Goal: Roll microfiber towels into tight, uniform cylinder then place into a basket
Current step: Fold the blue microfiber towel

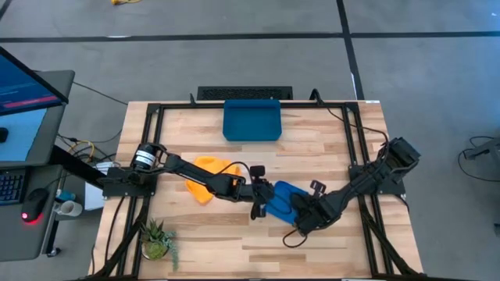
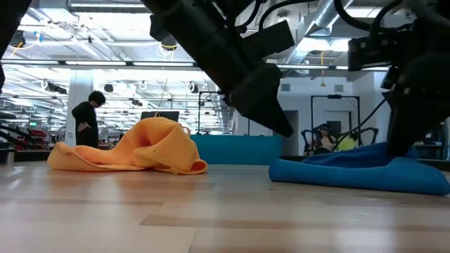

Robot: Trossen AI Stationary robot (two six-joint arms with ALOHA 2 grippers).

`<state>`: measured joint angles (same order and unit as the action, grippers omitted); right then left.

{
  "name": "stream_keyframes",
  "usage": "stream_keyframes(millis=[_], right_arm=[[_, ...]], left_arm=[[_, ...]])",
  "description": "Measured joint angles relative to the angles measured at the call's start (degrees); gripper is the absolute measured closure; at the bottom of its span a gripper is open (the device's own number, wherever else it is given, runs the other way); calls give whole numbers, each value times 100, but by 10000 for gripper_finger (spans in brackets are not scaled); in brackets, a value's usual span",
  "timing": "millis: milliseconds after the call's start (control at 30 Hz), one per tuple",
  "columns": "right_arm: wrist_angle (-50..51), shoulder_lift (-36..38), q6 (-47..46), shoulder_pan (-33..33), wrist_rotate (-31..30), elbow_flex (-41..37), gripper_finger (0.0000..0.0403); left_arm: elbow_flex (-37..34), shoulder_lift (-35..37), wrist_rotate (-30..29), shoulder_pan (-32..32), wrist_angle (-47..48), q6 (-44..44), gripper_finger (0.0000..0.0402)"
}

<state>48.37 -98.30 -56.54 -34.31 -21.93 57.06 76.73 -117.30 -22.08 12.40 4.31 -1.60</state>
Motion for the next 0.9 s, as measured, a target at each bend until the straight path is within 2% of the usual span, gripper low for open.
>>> stream_keyframes(millis=[200, 400, 533, 700, 900], right_arm=[[109, 0, 108, 97, -47, 4, 331], [326, 0, 152, 236, -63, 9, 274], [595, 2, 156, 398, -63, 11, 250], [1246, 4, 298, 551, -63, 15, 245], [1976, 87, 300, 602, -194, 15, 258]], left_arm=[[0, 0, 664, 65, 52, -40, 298], [0, 0, 831, 163, 60, -85, 297], [0, 0, 974, 184, 59, -197, 297], [0, 0, 1131, 184, 55, -195, 297], [0, 0, 1131, 181, 51, -199, 297]])
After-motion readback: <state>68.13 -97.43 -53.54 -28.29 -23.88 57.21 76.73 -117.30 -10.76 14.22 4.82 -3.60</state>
